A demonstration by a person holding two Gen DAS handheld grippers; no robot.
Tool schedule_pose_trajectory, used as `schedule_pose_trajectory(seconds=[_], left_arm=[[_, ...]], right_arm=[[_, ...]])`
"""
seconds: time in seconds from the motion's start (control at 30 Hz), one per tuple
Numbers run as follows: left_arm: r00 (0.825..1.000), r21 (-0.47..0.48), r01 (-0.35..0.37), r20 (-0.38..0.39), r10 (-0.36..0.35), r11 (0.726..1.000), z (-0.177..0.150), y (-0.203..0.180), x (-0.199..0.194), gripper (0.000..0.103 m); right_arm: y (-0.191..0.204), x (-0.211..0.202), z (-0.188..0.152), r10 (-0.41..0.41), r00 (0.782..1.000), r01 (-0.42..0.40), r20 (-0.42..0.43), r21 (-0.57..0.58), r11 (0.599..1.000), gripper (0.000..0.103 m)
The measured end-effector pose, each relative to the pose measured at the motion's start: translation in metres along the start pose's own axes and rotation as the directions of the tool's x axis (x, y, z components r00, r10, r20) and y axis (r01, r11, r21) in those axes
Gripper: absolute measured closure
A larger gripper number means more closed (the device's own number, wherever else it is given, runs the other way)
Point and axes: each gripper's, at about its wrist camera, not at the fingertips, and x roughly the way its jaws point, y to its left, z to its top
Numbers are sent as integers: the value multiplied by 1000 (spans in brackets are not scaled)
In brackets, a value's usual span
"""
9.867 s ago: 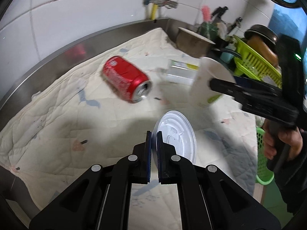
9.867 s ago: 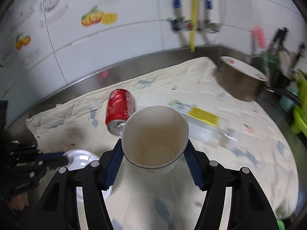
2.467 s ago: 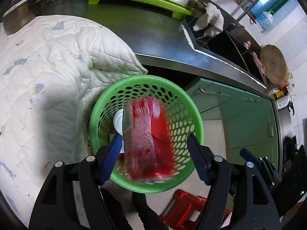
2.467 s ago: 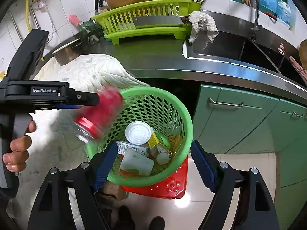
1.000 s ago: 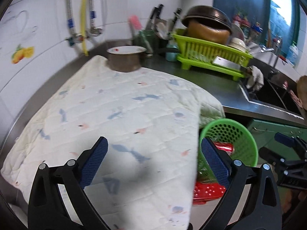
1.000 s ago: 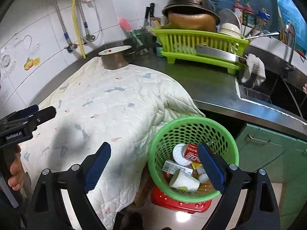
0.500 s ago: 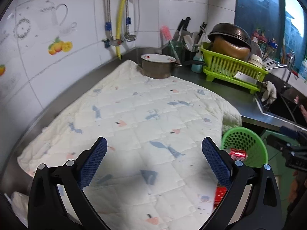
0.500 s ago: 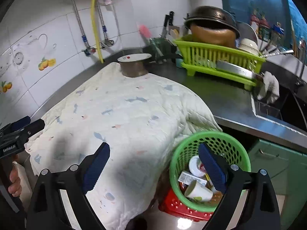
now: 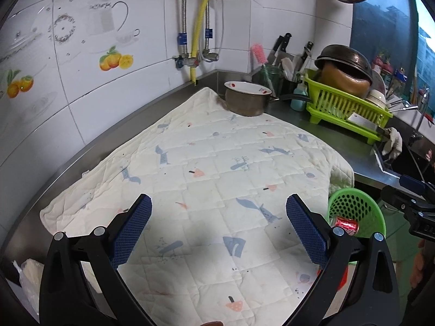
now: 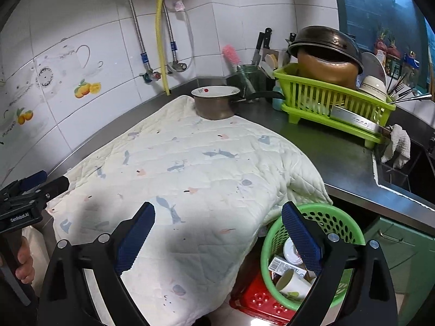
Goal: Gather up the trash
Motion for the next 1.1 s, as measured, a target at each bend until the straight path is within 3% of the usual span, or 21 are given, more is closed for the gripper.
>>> schedule_pose_trajectory(seconds=[1.1], left_arm=[[1000,4,-9,3,9,1000,-1,3,-6,5]], right_arm=[[7,-11,1,12,1000,-12,23,-4,1000,11]])
